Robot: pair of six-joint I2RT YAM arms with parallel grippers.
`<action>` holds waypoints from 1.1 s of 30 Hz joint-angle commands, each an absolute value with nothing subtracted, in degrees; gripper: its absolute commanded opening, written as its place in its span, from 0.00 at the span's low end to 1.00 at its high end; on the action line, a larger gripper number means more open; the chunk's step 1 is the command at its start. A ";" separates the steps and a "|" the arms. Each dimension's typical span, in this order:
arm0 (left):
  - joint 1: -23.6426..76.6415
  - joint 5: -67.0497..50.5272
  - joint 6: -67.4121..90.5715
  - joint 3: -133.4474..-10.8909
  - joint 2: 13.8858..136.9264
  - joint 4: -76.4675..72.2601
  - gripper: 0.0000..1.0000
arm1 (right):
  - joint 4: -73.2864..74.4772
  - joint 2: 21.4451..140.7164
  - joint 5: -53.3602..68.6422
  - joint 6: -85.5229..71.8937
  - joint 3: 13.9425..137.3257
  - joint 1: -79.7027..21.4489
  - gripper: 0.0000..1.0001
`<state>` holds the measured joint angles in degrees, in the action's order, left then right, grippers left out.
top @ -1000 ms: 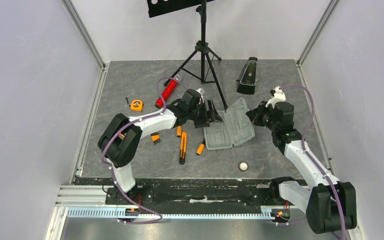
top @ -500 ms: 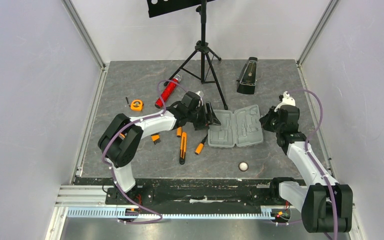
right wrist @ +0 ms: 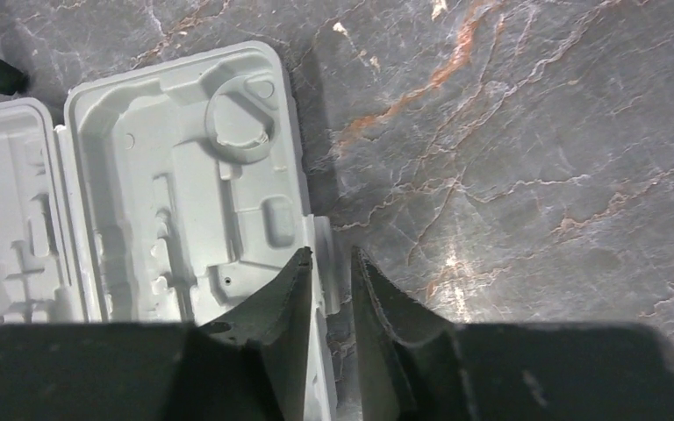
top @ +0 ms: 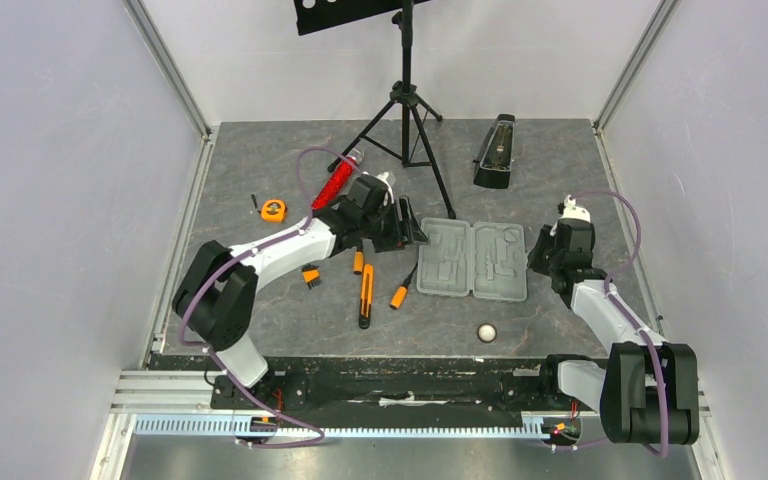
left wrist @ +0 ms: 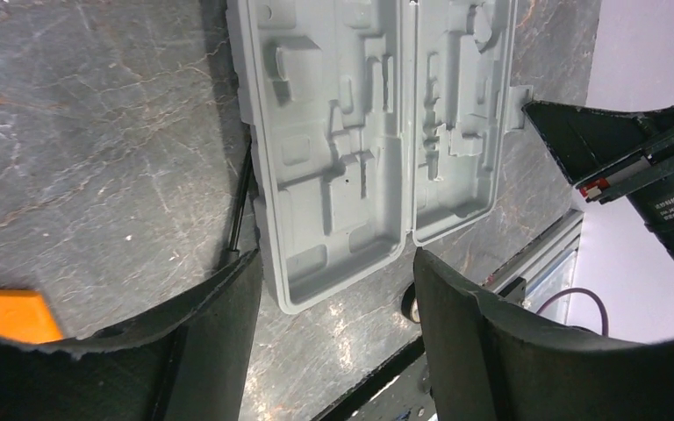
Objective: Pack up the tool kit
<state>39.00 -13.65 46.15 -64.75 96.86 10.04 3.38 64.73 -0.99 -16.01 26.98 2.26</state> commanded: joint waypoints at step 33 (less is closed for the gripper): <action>26.63 16.87 19.17 -61.88 62.98 27.86 0.93 | 38.18 55.75 0.35 -19.46 28.23 -29.79 0.72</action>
